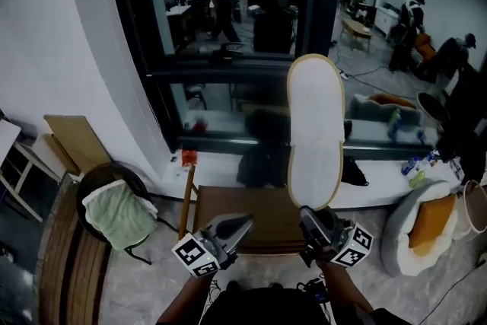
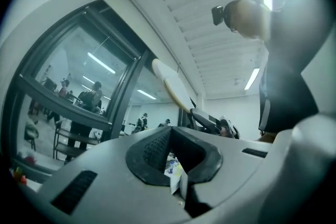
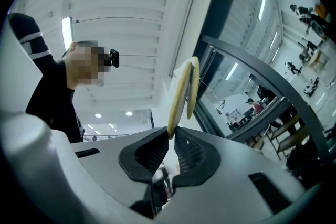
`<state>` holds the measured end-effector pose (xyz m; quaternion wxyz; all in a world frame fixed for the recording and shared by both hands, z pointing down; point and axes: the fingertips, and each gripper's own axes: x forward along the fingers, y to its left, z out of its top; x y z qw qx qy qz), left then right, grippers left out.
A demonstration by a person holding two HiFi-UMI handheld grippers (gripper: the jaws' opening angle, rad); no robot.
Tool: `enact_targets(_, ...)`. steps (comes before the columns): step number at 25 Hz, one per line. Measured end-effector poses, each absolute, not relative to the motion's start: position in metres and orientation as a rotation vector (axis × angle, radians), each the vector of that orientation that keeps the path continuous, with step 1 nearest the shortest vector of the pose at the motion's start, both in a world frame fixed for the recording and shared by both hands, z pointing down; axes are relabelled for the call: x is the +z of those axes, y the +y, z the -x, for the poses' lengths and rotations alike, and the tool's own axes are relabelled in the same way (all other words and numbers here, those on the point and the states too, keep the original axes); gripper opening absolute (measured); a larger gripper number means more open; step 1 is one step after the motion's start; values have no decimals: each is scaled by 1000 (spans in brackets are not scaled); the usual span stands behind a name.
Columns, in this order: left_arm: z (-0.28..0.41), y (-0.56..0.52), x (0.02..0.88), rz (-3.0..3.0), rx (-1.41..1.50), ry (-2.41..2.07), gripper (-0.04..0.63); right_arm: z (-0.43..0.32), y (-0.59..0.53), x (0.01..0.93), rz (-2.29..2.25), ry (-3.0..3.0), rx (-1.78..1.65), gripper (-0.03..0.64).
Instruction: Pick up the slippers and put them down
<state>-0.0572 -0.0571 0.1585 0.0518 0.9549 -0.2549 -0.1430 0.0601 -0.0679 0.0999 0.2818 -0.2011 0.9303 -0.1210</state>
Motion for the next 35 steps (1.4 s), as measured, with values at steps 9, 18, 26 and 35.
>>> enact_targets(9, 60, -55, 160, -2993, -339, -770, 11, -49, -62, 98, 484, 2513, -313, 44)
enact_targets(18, 55, -61, 163, -3040, -265, -738, 11, -45, -73, 106, 470, 2511, -336, 44)
enact_targets(26, 53, -71, 161, -3051, -258, -746, 11, -46, -82, 106, 452, 2503, -343, 46)
enact_targets(35, 55, -80, 164, -3015, -221, -783, 11, -44, -95, 115, 439, 2496, -408, 46)
